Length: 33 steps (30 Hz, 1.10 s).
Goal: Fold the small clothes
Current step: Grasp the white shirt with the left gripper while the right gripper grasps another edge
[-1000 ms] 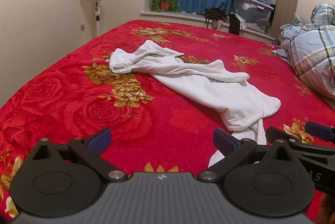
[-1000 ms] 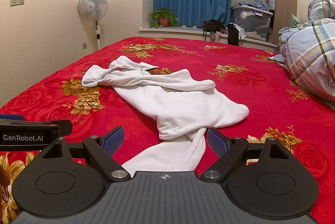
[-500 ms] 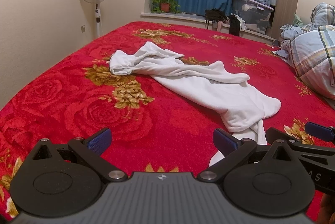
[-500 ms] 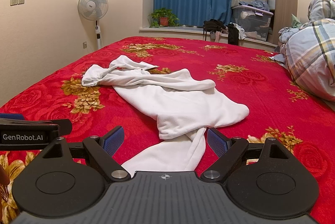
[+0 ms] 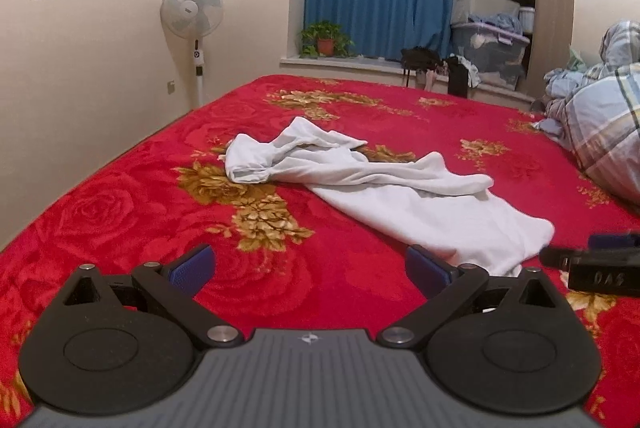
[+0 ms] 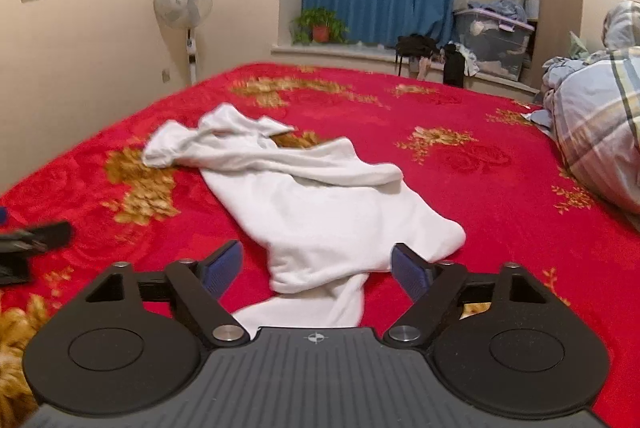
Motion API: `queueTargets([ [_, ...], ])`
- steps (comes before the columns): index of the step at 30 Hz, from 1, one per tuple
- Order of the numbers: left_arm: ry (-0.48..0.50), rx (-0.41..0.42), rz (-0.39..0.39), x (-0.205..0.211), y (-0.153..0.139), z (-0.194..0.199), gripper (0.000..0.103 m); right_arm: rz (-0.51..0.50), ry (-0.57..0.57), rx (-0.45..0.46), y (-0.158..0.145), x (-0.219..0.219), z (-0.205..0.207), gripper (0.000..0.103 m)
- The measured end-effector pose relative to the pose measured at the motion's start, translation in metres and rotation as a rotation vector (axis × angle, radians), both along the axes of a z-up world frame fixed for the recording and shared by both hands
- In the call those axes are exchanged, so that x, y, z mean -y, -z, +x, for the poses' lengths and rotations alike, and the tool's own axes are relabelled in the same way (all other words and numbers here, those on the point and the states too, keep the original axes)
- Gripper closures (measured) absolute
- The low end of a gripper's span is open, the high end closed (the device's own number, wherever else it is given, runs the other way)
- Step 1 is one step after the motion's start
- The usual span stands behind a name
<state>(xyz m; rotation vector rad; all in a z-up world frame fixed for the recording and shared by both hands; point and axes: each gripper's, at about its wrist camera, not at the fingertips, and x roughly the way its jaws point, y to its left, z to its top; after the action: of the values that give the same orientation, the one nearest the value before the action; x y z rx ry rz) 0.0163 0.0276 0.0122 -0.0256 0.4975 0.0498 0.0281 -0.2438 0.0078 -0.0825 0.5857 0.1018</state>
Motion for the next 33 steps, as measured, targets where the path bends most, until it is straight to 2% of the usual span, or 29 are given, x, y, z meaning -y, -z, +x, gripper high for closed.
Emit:
queueTargets([
  [3,0.039,-0.012,0.039,0.004,-0.004,0.029,0.021,0.033,0.008,-0.122,0.024,0.011,0.026,0.031],
  [8,0.051,0.003,0.054,0.020,-0.006,0.104,0.021,0.078,-0.021,-0.247,0.057,0.018,0.056,0.033],
  [11,0.072,-0.020,0.070,0.039,0.005,0.167,0.021,0.124,-0.025,-0.324,0.073,0.019,0.070,0.052],
  [12,0.086,-0.032,0.077,0.048,0.010,0.190,0.021,0.130,-0.024,-0.349,0.079,0.018,0.074,0.061],
  [13,0.101,-0.044,0.083,0.056,0.016,0.209,0.020,0.127,-0.027,-0.362,0.083,0.017,0.078,0.075],
  [15,0.144,-0.075,0.104,0.077,0.029,0.253,0.018,0.122,-0.031,-0.358,0.086,0.018,0.078,0.084],
  [16,0.158,-0.085,0.124,0.090,0.036,0.275,0.017,0.130,-0.033,-0.357,0.085,0.020,0.077,0.093],
  [18,0.176,-0.115,0.156,0.111,0.051,0.312,0.010,0.163,-0.021,-0.365,0.082,0.029,0.080,0.096],
  [20,0.184,-0.159,0.171,0.126,0.068,0.344,0.010,0.205,0.000,-0.361,0.074,0.043,0.082,0.098],
  [22,0.182,-0.216,0.191,0.133,0.088,0.372,0.012,0.221,0.025,-0.312,0.060,0.060,0.084,0.098],
  [23,0.193,-0.268,0.197,0.133,0.098,0.384,0.019,0.232,0.043,-0.285,0.054,0.070,0.086,0.098],
  [24,0.215,-0.299,0.190,0.131,0.104,0.391,0.044,0.244,0.069,-0.260,0.047,0.082,0.089,0.098],
  [25,0.234,-0.296,0.173,0.127,0.105,0.394,0.062,0.252,0.099,-0.236,0.040,0.097,0.093,0.099],
  [27,0.257,-0.268,0.145,0.114,0.094,0.391,0.091,0.262,0.173,-0.193,0.028,0.129,0.101,0.099],
  [28,0.269,-0.246,0.110,0.104,0.084,0.385,0.095,0.264,0.218,-0.169,0.022,0.147,0.105,0.099],
  [31,0.269,-0.152,0.063,0.066,0.042,0.345,0.096,0.246,0.337,-0.089,0.008,0.199,0.115,0.099],
  [33,0.288,-0.109,0.071,0.036,0.021,0.303,0.096,0.218,0.407,-0.031,0.000,0.227,0.121,0.100],
])
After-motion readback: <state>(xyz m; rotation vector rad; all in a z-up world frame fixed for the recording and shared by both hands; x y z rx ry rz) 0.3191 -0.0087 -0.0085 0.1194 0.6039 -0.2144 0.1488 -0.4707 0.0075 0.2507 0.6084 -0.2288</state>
